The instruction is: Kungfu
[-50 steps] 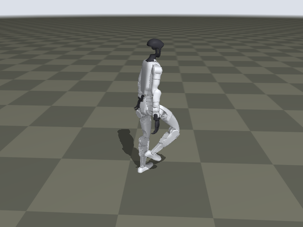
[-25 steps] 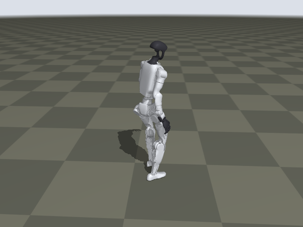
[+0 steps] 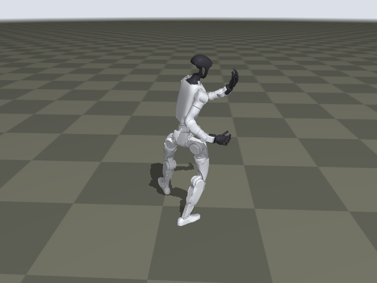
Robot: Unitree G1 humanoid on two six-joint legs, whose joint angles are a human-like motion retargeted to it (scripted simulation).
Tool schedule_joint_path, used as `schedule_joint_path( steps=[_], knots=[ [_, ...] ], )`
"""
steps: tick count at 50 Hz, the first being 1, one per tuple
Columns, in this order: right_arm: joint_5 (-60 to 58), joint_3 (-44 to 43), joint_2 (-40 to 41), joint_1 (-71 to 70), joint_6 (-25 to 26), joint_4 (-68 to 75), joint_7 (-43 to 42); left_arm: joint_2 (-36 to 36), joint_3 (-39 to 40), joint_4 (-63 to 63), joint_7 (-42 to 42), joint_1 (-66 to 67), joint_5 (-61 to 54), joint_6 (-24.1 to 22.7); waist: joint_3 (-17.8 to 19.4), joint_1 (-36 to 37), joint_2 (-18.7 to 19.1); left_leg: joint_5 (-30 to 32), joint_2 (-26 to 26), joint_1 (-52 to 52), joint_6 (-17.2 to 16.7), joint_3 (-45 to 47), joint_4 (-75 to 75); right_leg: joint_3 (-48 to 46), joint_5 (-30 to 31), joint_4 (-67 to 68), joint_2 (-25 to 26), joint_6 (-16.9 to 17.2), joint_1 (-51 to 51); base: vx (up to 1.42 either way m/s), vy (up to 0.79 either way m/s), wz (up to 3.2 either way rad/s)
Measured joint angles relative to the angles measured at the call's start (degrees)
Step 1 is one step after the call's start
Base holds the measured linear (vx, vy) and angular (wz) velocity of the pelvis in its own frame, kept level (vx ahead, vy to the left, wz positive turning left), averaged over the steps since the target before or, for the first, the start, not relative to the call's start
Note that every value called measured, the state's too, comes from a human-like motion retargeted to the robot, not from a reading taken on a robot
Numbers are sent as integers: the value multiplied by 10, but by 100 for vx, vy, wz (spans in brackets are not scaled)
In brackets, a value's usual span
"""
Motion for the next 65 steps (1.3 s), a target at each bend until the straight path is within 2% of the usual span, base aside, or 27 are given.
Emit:
schedule_joint_path(
  steps=[4, 7, 13, 20, 25, 27, 30, 31, 32, 33, 35, 36, 37, 40, 42, 43, 45, 46, 48, 50, 52, 53, 55, 57, 60, 62, 65],
  knots=[
    [58, -2, -20, 9, -36, -69, -15, 9, -44, -3, 19, 23, -16, 24, 6, 8, -4, 58, -7, 10, 1, 0, -2, 7, 2, -5, -9, 11, 15, 27, 33, -6],
    [73, -13, -45, 20, -74, -118, -42, 48, -52, -24, 36, 32, 33, 13, -12, 42, -3, 61, -25, 17, -1, 13, -11, 10, 8, -18, -16, 23, 26, 29, 30, 16],
    [47, 20, -123, -22, -90, -205, -95, 180, 10, -94, 92, 41, 280, -53, -42, 97, -23, 29, -57, -14, -8, -46, 41, -24, 42, -86, -46, 66, 89, 24, 30, 96],
    [33, 172, -253, -283, -44, -204, -59, 296, 156, -94, 240, 9, 618, -115, -89, 163, -27, -14, -120, -95, 13, -182, 110, -60, 83, -162, -24, 131, 174, 25, 21, 176],
    [-42, 209, -300, -525, -10, -116, -51, 325, 185, -48, 330, -71, 727, -145, -113, 252, -58, -24, -186, -129, 21, -263, 142, -80, 95, -189, -15, 159, 230, 15, 15, 186],
    [-135, 210, -291, -616, -22, -13, -61, 324, 184, -31, 333, -107, 749, -146, -127, 300, -73, -26, -206, -147, 23, -287, 153, -67, 91, -194, -8, 164, 237, 16, 4, 143],
    [-352, 255, -254, -779, -69, 245, -121, 331, 189, -14, 338, -145, 780, -135, -130, 348, -91, -26, -222, -164, 21, -309, 168, -54, 83, -202, -2, 169, 250, 7, 2, 88],
    [-457, 269, -236, -828, -40, 352, -167, 331, 197, -13, 343, -148, 791, -132, -130, 359, -91, -26, -223, -167, 20, -315, 171, -56, 81, -204, -1, 168, 253, 0, 5, 56],
    [-557, 280, -219, -874, 16, 453, -204, 330, 204, -13, 350, -151, 802, -130, -130, 370, -91, -26, -225, -171, 18, -319, 174, -60, 78, -207, 0, 168, 256, 1, 8, 46],
    [-644, 285, -202, -912, 127, 542, -224, 326, 210, -14, 360, -152, 810, -128, -131, 381, -92, -27, -227, -175, 16, -323, 177, -68, 77, -210, 0, 166, 257, 0, 6, 41],
    [-761, 246, -167, -947, 438, 655, -214, 319, 218, -20, 384, -154, 817, -124, -127, 404, -96, -28, -231, -182, 14, -330, 182, -80, 81, -215, -1, 168, 261, -3, -1, 41],
    [-769, 218, -153, -951, 480, 679, -209, 320, 215, -25, 398, -154, 819, -123, -124, 409, -101, -28, -236, -183, 14, -334, 182, -85, 87, -219, -1, 173, 264, 0, -8, 54],
    [-759, 200, -144, -955, 486, 697, -206, 321, 210, -30, 411, -153, 822, -122, -121, 412, -107, -28, -242, -185, 14, -338, 183, -89, 94, -222, -1, 179, 268, 7, -10, 66],
    [-631, 209, -145, -950, 264, 685, -228, 337, 197, -50, 443, -131, 848, -114, -119, 406, -124, -33, -261, -178, 8, -344, 178, -93, 117, -229, -3, 189, 275, 19, -3, 43],
    [-619, 177, -120, -919, 173, 649, -321, 352, 205, -70, 460, -103, 861, -101, -123, 409, -128, -43, -258, -177, -8, -336, 188, -94, 123, -236, -9, 184, 273, 29, 12, -33],
    [-614, 158, -105, -908, 153, 641, -377, 359, 207, -84, 471, -88, 863, -92, -126, 414, -129, -48, -253, -182, -21, -335, 199, -93, 125, -239, -11, 180, 269, 22, 12, -63],
    [-558, 147, -88, -903, 149, 645, -416, 369, 200, -116, 490, -59, 861, -75, -128, 425, -135, -50, -248, -200, -46, -354, 233, -91, 135, -244, -18, 182, 265, 18, 8, -72],
    [-508, 144, -85, -905, 161, 648, -394, 371, 193, -135, 495, -47, 859, -67, -125, 433, -136, -47, -252, -210, -55, -382, 245, -91, 145, -245, -20, 189, 267, 20, 2, -84],
    [-404, 129, -73, -907, 186, 647, -336, 371, 175, -168, 501, -24, 860, -52, -117, 453, -137, -64, -244, -222, -76, -435, 258, -79, 177, -244, -13, 193, 263, 35, 1, -106],
    [-292, 104, -55, -902, 204, 639, -263, 368, 150, -196, 497, 3, 862, -49, -120, 460, -140, -110, -222, -225, -52, -438, 271, -73, 227, -235, -2, 194, 248, 43, -2, -68],
    [-170, 78, -37, -885, 200, 631, -186, 352, 112, -216, 490, 47, 867, -57, -135, 451, -134, -137, -214, -204, -61, -423, 268, -68, 293, -207, -7, 194, 244, 57, 20, 13],
    [-101, 70, -26, -875, 193, 627, -145, 344, 88, -223, 494, 75, 870, -62, -133, 439, -132, -154, -232, -181, -64, -418, 265, -53, 324, -182, -29, 194, 251, 63, 40, 58],
    [49, 63, 1, -861, 192, 617, -63, 335, 43, -228, 502, 118, 880, -82, -116, 403, -110, -171, -248, -132, -74, -428, 244, -2, 351, -118, -29, 128, 246, 53, 37, 81],
    [200, 50, 32, -843, 223, 596, 8, 329, 1, -215, 508, 146, 906, -100, -106, 367, -88, -175, -245, -93, -93, -449, 218, 70, 283, -68, 21, 122, 218, 35, 10, 90],
    [392, 31, 72, -806, 270, 545, 86, 317, -39, -188, 501, 169, 964, -115, -102, 318, -83, -169, -259, -48, -107, -471, 177, 190, 222, -48, 101, 194, 163, 41, 0, 92],
    [476, 45, 84, -759, 283, 484, 133, 308, -31, -164, 503, 165, 1021, -124, -92, 289, -78, -174, -269, -9, -116, -476, 151, 170, 204, -60, 95, 176, 134, 30, 6, 75],
    [517, 98, 91, -644, 288, 366, 175, 307, 8, -110, 531, 140, 1115, -119, -76, 253, -77, -181, -276, 56, -130, -453, 109, 108, 192, -104, 67, 111, 97, 34, 9, 40]
  ],
)
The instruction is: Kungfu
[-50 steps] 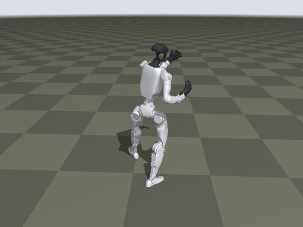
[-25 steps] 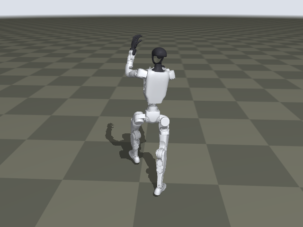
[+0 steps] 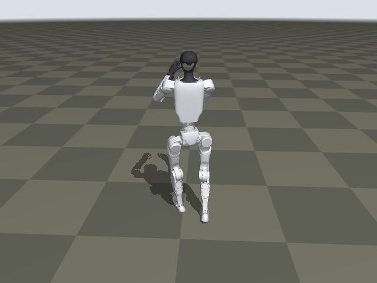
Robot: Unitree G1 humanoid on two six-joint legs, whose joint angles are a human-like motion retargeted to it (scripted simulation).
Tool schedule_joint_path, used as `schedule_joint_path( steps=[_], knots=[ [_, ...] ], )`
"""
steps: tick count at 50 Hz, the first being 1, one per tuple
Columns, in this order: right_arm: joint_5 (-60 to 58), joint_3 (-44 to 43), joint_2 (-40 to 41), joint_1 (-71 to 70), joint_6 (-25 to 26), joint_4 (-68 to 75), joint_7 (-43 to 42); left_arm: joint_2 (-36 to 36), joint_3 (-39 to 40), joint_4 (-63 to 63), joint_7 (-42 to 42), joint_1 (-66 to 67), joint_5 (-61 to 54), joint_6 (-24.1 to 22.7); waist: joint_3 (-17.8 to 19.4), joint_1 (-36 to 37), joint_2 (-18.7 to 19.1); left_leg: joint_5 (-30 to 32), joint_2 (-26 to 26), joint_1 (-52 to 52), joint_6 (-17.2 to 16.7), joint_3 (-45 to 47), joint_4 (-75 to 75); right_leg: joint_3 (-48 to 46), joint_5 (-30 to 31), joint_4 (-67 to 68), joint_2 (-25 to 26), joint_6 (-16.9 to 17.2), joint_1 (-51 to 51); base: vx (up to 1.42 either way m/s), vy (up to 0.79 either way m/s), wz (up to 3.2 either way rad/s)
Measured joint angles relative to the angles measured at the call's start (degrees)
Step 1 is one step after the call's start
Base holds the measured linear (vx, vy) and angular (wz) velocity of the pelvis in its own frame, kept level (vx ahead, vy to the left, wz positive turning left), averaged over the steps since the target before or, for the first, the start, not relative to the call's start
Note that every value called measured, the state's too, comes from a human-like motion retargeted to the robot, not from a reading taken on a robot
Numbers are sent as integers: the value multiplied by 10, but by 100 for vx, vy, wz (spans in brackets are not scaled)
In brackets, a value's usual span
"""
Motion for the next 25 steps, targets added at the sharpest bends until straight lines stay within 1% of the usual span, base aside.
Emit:
schedule_joint_path(
  steps=[2, 4, 5, 6, 8, 10, 11, 13, 15, 17, 18, 20, 22, 23, 25],
  knots=[
    [-27, 32, -4, 123, -1, -96, 19, 10, 37, 63, 24, -24, 70, 8, 10, -31, -2, 0, -13, 45, -2, 8, -28, -13, -4, -37, -8, -29, -30, 46, 11, 37],
    [-46, 57, -27, 253, -6, -179, 36, 22, 78, 157, 48, -51, 138, 18, 19, -65, -3, 0, -24, 83, -7, 13, -50, -8, 22, -71, -10, -41, -70, 46, 12, 30],
    [-56, 63, -43, 318, -7, -216, 46, 25, 99, 218, 63, -68, 171, 23, 23, -84, -3, 0, -29, 100, -8, 16, -60, -2, 46, -87, -12, -42, -92, 35, 16, 35],
    [-76, 60, -64, 381, -15, -243, 59, 25, 112, 297, 90, -93, 198, 32, 31, -106, -3, 0, -36, 113, -8, 16, -67, -6, 74, -105, -19, -35, -114, 29, 18, 52],
    [-117, 42, -110, 504, -34, -292, 73, 22, 128, 477, 150, -155, 242, 59, 50, -160, 0, 2, -41, 130, -8, 5, -73, -26, 112, -137, -35, -28, -155, 17, 17, 96],
    [-156, 0, -150, 618, -59, -332, 71, 34, 119, 647, 176, -223, 251, 113, 76, -218, 5, 4, -37, 136, -8, -12, -72, -43, 120, -164, -45, -30, -196, 2, 7, 112],
    [-166, -25, -163, 669, -81, -348, 60, 55, 102, 696, 138, -248, 247, 137, 87, -241, 6, 4, -32, 139, -8, -19, -71, -45, 118, -172, -47, -32, -216, 0, -7, 85],
    [-182, -73, -171, 757, -128, -374, 32, 98, 83, 748, 79, -271, 238, 195, 107, -278, 7, 5, -18, 146, -8, -31, -71, -45, 118, -182, -44, -40, -254, 3, -21, 39],
    [-197, -112, -158, 820, -180, -390, 2, 122, 100, 753, 89, -264, 228, 258, 123, -300, 4, 6, 2, 159, -8, -35, -73, -40, 120, -179, -29, -56, -289, 2, -28, -14],
    [-217, -148, -140, 859, -221, -402, -25, 138, 98, 737, 110, -248, 217, 230, 129, -305, -1, 12, 1, 169, 11, -34, -79, -27, 130, -170, -26, -63, -321, -4, -15, -31],
    [-229, -161, -132, 871, -240, -406, -38, 143, 94, 729, 121, -241, 220, 198, 130, -305, -5, 14, 0, 172, 20, -36, -81, -22, 134, -167, -25, -63, -333, -3, -13, -26],
    [-255, -171, -123, 881, -270, -412, -67, 147, 97, 720, 166, -231, 240, 147, 130, -307, -9, 17, -1, 173, 35, -39, -81, -13, 137, -163, -21, -61, -350, 0, -11, -14],
    [-275, -165, -126, 872, -289, -421, -88, 142, 109, 718, 199, -222, 246, 144, 129, -314, -11, 22, -5, 169, 68, -45, -77, -11, 129, -164, -23, -61, -351, 1, -3, 1],
    [-282, -158, -130, 861, -295, -426, -96, 138, 116, 717, 201, -217, 246, 146, 127, -316, -13, 23, -12, 165, 92, -48, -74, -11, 123, -165, -27, -60, -347, 4, 5, 2],
    [-297, -140, -142, 831, -304, -439, -111, 127, 129, 704, 192, -204, 237, 147, 124, -313, -12, 25, -26, 159, 126, -63, -68, -12, 113, -167, -32, -58, -329, 7, 9, -8]
  ],
)
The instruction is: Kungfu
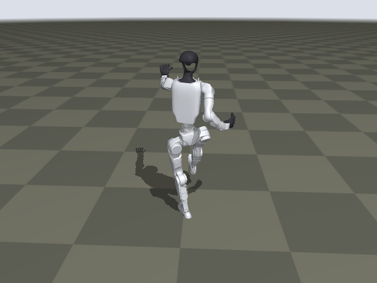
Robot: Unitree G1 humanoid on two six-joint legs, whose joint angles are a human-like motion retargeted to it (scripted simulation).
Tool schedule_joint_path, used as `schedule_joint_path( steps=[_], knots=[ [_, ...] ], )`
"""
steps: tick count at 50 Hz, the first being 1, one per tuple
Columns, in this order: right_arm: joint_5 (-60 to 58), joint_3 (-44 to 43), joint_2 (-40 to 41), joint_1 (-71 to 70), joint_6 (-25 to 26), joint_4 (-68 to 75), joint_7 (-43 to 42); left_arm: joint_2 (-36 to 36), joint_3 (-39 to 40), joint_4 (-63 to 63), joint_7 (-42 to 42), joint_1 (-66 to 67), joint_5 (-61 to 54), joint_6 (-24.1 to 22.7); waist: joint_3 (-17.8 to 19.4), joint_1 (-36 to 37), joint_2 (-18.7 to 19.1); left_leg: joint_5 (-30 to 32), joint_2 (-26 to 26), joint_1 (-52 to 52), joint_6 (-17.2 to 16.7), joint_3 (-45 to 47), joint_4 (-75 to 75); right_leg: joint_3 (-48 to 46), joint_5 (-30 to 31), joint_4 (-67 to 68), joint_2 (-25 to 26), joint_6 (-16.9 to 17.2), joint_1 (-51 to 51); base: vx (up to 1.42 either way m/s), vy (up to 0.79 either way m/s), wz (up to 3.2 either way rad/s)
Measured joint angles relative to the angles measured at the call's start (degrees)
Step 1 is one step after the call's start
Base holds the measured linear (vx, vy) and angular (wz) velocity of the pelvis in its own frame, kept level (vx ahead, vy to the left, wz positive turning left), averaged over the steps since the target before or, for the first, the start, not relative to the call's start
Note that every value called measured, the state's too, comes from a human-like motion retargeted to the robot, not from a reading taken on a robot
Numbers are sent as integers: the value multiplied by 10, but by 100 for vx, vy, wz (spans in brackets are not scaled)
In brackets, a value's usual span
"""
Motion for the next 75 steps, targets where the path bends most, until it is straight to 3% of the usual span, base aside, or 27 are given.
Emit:
schedule_joint_path(
  steps=[5, 9, 13, 16, 20, 22, 23, 25, 27, 28, 29, 31, 35, 38, 41, 45, 50, 52, 53, 58, 62, 65, 67, 70, 75],
  knots=[
    [-127, 69, -43, -165, -35, -25, -85, -26, 13, -144, -58, 90, -140, -35, -29, 48, 12, 2, -16, -27, -3, -4, 8, 31, -38, 13, 0, 7, 84, 6, 6, -13],
    [-230, 143, -75, -370, -31, -39, -169, -52, -1, -333, -196, 219, -440, -96, -69, 109, 16, -1, -42, -70, -4, -23, 24, 72, -78, 69, -2, 20, 178, 1, 4, -12],
    [-287, 158, -107, -590, -17, -35, -225, -116, -40, -492, -411, 385, -787, -135, -114, 204, -1, -12, -53, -157, -21, -8, 93, 74, -119, 122, -21, 42, 289, -8, 1, -23],
    [-347, 146, -146, -747, 12, 14, -258, -170, -86, -534, -581, 527, -974, -107, -141, 273, -25, -28, -73, -223, -23, -15, 149, 28, -123, 129, -31, 42, 383, -13, -12, 44],
    [-492, 123, -216, -934, 21, 175, -260, -211, -113, -521, -724, 738, -1089, -47, -167, 382, -81, -56, -93, -306, -26, -10, 220, 31, -92, 108, -18, 36, 476, -13, -28, 28],
    [-630, 139, -257, -1029, 14, 311, -271, -222, -83, -518, -740, 845, -1130, -24, -172, 430, -117, -68, -99, -357, -27, 8, 258, 47, -37, 81, -16, 88, 495, -25, -28, -10],
    [-719, 152, -271, -1077, 28, 393, -291, -247, -63, -505, -741, 889, -1138, -21, -172, 450, -128, -72, -97, -377, -30, 15, 274, 41, -45, 68, -17, 114, 500, -32, -17, -19],
    [-886, 194, -289, -1178, 152, 565, -338, -291, -38, -493, -720, 952, -1162, -21, -169, 482, -137, -80, -91, -410, -33, 22, 299, -5, -69, 50, -27, 125, 501, -33, -7, -13],
    [-993, 219, -290, -1244, 378, 669, -317, -315, -26, -506, -689, 978, -1216, -46, -162, 502, -134, -79, -83, -432, -36, 21, 311, 1, -97, 48, -20, 114, 486, -28, -10, 19],
    [-1027, 222, -289, -1260, 443, 694, -278, -321, -23, -513, -674, 983, -1228, -50, -156, 501, -132, -73, -87, -436, -37, 13, 309, 5, -103, 50, -13, 114, 482, -26, -18, 75],
    [-1027, 234, -292, -1270, 451, 700, -254, -321, -22, -518, -665, 984, -1228, -49, -151, 494, -130, -65, -93, -436, -38, 3, 303, 6, -103, 53, -6, 118, 480, -27, -22, 110],
    [-988, 246, -295, -1274, 386, 689, -264, -309, -26, -526, -669, 981, -1209, -32, -142, 473, -122, -50, -107, -432, -41, -21, 288, 5, -94, 57, 11, 132, 478, -22, -18, 119],
    [-965, 222, -275, -1243, 195, 657, -432, -285, -39, -548, -706, 984, -1170, 23, -134, 445, -101, -30, -96, -425, -30, -18, 269, -1, -65, 54, 34, 140, 475, -5, -5, 46],
    [-937, 227, -273, -1228, 213, 667, -486, -277, -36, -573, -704, 994, -1163, 36, -135, 440, -106, -25, -73, -417, 11, 59, 262, -8, -49, 46, 21, 134, 478, 5, 0, -17],
    [-942, 229, -274, -1213, 235, 666, -463, -276, -27, -580, -681, 989, -1162, 35, -139, 444, -109, -40, -57, -400, 43, 121, 249, -11, -26, 39, 13, 123, 482, 14, -3, -41],
    [-932, 211, -262, -1179, 232, 651, -469, -291, -16, -545, -637, 964, -1143, 86, -147, 441, -112, -82, -48, -361, 15, 126, 230, -14, 52, 51, -7, 140, 479, 29, -6, -60],
    [-906, 202, -240, -1144, 204, 660, -472, -293, -1, -460, -555, 885, -1162, 244, -159, 419, -46, -87, 11, -305, -3, 94, 177, -35, 208, 133, 37, 140, 436, 26, -10, -35],
    [-894, 204, -233, -1130, 171, 658, -458, -276, 1, -431, -515, 841, -1193, 260, -157, 396, -24, -89, 7, -263, 4, 77, 150, -17, 215, 191, 43, 140, 417, 44, 6, 44],
    [-883, 205, -228, -1124, 148, 655, -451, -263, -4, -422, -494, 815, -1208, 257, -153, 388, -16, -90, 7, -242, 8, 72, 138, -11, 168, 223, 42, 140, 404, 44, 0, 36],
    [-712, 210, -203, -1090, 11, 607, -416, -174, -53, -418, -423, 642, -1184, 210, -144, 336, 6, -98, -17, -138, 42, 26, 78, 34, -26, 311, 61, 105, 303, 38, -13, 74],
    [-460, 230, -159, -1072, -65, 480, -321, -139, -85, -382, -430, 441, -1010, 125, -140, 294, 1, -106, -42, -68, 53, -6, 41, 29, -95, 286, 35, 66, 221, 35, -19, 87],
    [-317, 252, -112, -1062, -64, 335, -242, -158, -116, -336, -435, 297, -860, 16, -141, 249, -3, -114, -60, -23, 63, -41, 21, 26, -100, 229, 11, 40, 172, 40, -23, 106],
    [-218, 279, -84, -1069, -50, 235, -185, -211, -96, -285, -428, 213, -758, -101, -133, 215, -5, -120, -68, 3, 66, -61, 15, 29, -79, 191, -4, 18, 142, 37, -21, 91],
    [-111, 331, -60, -1106, -35, 127, -125, -291, -57, -257, -375, 104, -674, -233, -112, 179, -4, -137, -70, 38, 67, -87, 12, 47, -25, 130, -24, -14, 106, 35, -24, 77],
    [-51, 394, -11, -1131, 8, 34, -71, -337, -55, -316, -303, -7, -666, -323, -114, 132, 11, -167, -54, 91, 59, -115, 13, 61, -1, 49, -50, -42, 73, 55, -37, 59]
  ],
)
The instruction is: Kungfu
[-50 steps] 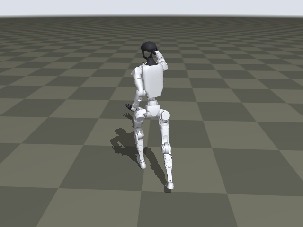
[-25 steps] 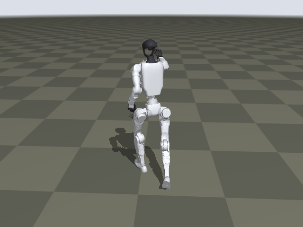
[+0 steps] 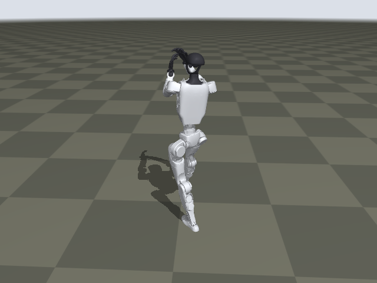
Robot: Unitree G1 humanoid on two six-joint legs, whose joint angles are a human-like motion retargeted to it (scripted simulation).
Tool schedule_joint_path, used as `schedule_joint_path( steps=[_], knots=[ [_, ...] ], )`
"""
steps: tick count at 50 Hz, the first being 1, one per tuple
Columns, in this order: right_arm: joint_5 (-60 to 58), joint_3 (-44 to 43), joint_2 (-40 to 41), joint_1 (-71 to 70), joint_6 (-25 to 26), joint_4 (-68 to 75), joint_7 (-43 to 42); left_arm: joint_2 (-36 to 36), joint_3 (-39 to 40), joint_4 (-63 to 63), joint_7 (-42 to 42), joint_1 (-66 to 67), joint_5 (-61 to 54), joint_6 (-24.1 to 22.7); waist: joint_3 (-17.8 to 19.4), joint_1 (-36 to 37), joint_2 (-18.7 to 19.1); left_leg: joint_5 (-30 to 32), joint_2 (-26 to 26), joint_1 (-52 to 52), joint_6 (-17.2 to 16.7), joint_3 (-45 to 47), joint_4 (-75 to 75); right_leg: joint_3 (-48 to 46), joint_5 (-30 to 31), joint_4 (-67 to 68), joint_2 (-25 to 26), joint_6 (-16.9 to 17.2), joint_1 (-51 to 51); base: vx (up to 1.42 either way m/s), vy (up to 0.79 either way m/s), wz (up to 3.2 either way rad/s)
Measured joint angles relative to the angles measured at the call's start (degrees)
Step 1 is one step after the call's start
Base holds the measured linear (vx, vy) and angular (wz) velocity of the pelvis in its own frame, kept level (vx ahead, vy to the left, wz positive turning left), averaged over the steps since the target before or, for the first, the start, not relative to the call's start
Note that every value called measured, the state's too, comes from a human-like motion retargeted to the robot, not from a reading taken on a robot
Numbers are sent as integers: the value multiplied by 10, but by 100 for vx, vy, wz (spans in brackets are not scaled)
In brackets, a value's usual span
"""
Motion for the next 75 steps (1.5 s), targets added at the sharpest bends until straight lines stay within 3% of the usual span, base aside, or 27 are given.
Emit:
schedule_joint_path(
  steps=[4, 8, 10, 12, 13, 16, 17, 21, 24, 27, 30, 32, 33, 35, 37, 40, 42, 43, 47, 50, 52, 54, 58, 62, 66, 70, 75],
  knots=[
    [46, 22, 10, 8, 17, -48, 39, -13, -15, -62, 10, -34, 11, -8, -19, -12, 10, 1, 20, 34, -19, 0, 9, -21, -23, -29, -9, -12, 2, 78, -64, 32],
    [64, 18, -2, 23, 20, -55, 45, -10, -23, -116, 68, -38, 15, -20, -37, -19, 14, 65, 44, 60, -53, 23, 39, -47, -69, 9, -1, -37, 31, 74, -67, 23],
    [65, 13, 3, 36, 22, -34, 40, -15, -23, -123, 89, -28, 16, -22, -51, -24, 0, 145, 43, 69, -74, 38, 70, -119, -7, 15, -20, -10, 63, 74, -71, 38],
    [68, -7, 18, 68, 26, -11, 50, -21, -22, -107, 88, 4, 27, -15, -63, -20, -16, 286, 51, 57, -89, 78, 147, -53, 29, 34, -13, -14, 70, 79, -81, -9],
    [67, -20, 27, 87, 27, 0, 58, -20, -25, -91, 84, 24, 35, -9, -60, -13, -23, 357, 64, 40, -97, 109, 210, -9, 13, 55, 3, -23, 72, 71, -75, -65],
    [46, -48, 42, 154, 41, 36, 53, 6, -39, -13, 24, 86, 55, 36, -28, -4, -39, 499, 109, -59, -56, 159, 448, -15, -34, 79, 21, -48, 130, 55, -59, -68],
    [40, -54, 44, 183, 47, 47, 46, 19, -39, 19, -23, 112, 68, 63, -24, -5, -42, 499, 122, -106, -45, 165, 525, -36, -43, 77, 22, -52, 153, 63, -66, -33],
    [-4, -84, 42, 348, 75, 105, 61, 60, -15, 154, -273, 251, 261, 208, -24, 45, -46, 321, 123, -296, -37, 211, 703, -26, -48, 48, 55, -54, 207, 56, -50, -104],
    [-83, -131, 35, 486, 147, 168, 109, 143, -6, 197, -301, 367, 397, 235, 1, 86, -36, 270, 144, -425, -25, 263, 689, -3, -49, 25, 97, -72, 246, 46, -31, -157],
    [-227, -207, 24, 638, 259, 246, 165, 216, -2, 222, -218, 513, 516, 254, 29, 123, -29, 313, 151, -524, -30, 287, 497, 27, -48, 10, 138, -86, 285, 38, -23, -157],
    [-390, -270, -4, 774, 338, 330, 150, 237, 71, 223, -237, 675, 630, 287, 66, 194, -39, 453, 146, -541, -89, 247, 145, 93, -57, 18, 164, -103, 332, 43, -20, -230],
    [-470, -291, -26, 849, 355, 377, 116, 250, 105, 197, -319, 772, 618, 283, 88, 221, -52, 413, 135, -542, -82, 197, -11, 115, -68, 26, 160, -111, 356, 42, -15, -144],
    [-505, -295, -38, 887, 363, 392, 120, 254, 111, 184, -362, 817, 597, 285, 88, 222, -62, 321, 123, -569, -55, 174, -48, 111, -70, 26, 151, -113, 355, 44, -18, -74],
    [-563, -288, -64, 969, 366, 394, 177, 252, 101, 152, -425, 912, 528, 288, 93, 239, -80, 218, 136, -597, -73, 218, -76, 124, -79, 44, 142, -115, 359, 40, -15, -74],
    [-592, -275, -81, 1032, 354, 376, 250, 235, 97, 116, -470, 998, 472, 276, 96, 225, -74, 252, 159, -627, -80, 221, -4, 122, -87, 57, 152, -118, 352, 28, -3, -20],
    [-570, -243, -97, 1075, 304, 338, 328, 185, 102, 66, -534, 1072, 446, 241, 108, 206, -77, 291, 146, -694, -25, 170, 220, 129, -97, 60, 148, -118, 336, -9, 0, -6],
    [-555, -229, -86, 1100, 276, 319, 368, 164, 86, 47, -601, 1089, 448, 212, 106, 203, -92, 319, 132, -684, -43, 195, 346, 144, -114, 65, 133, -118, 330, 10, -9, 13],
    [-550, -222, -73, 1109, 267, 311, 389, 158, 80, 40, -643, 1092, 448, 197, 102, 197, -94, 318, 137, -681, -48, 215, 413, 142, -123, 64, 131, -118, 326, 18, -9, 57],
    [-508, -179, -14, 1122, 273, 291, 435, 157, 52, 28, -743, 1084, 400, 175, 70, 166, -91, 273, 200, -656, 0, 275, 681, 109, -142, 51, 138, -118, 305, 25, -23, 82],
    [-477, -154, 13, 1124, 301, 267, 414, 171, 40, 18, -744, 1077, 353, 193, 39, 153, -77, 261, 238, -622, 11, 267, 844, 80, -145, 35, 156, -118, 288, 29, -31, 61],
    [-457, -160, 13, 1133, 277, 267, 421, 180, 41, 13, -737, 1077, 343, 196, 16, 141, -77, 261, 235, -583, -6, 259, 918, 56, -147, 25, 155, -117, 279, 35, -31, 53],
    [-450, -165, -6, 1139, 257, 268, 441, 188, 47, 11, -727, 1078, 338, 198, -5, 125, -81, 270, 210, -546, -29, 253, 974, 47, -150, 21, 148, -115, 268, 26, -21, 60],
    [-426, -172, -14, 1141, 276, 270, 459, 212, 63, 15, -744, 1064, 355, 198, -32, 94, -95, 311, 148, -479, -72, 250, 1048, 47, -161, 21, 127, -107, 252, 22, -18, 55],
    [-471, -177, -15, 1140, 251, 274, 477, 273, 106, 3, -764, 1015, 458, 202, -48, 97, -117, 374, 101, -446, -124, 258, 1064, 37, -163, 15, 102, -87, 250, 22, -19, 2],
    [-574, -200, -9, 1139, 247, 315, 448, 316, 175, -33, -634, 942, 546, 286, -62, 99, -132, 297, 129, -452, -41, 288, 1005, 35, -164, 9, 94, -52, 259, 25, -2, 11],
    [-627, -237, 7, 1117, 296, 419, 283, 315, 194, -64, -513, 792, 471, 334, -62, 100, -123, 218, 168, -495, 28, 299, 884, 44, -168, 11, 105, -25, 272, 28, 9, -8],
    [-408, -329, 53, 1077, 311, 471, 170, 263, 94, -100, -412, 542, 233, 342, -50, 113, -116, 228, 110, -545, -1, 279, 614, 78, -177, 13, 110, 0, 296, 24, 7, -56]
  ],
)
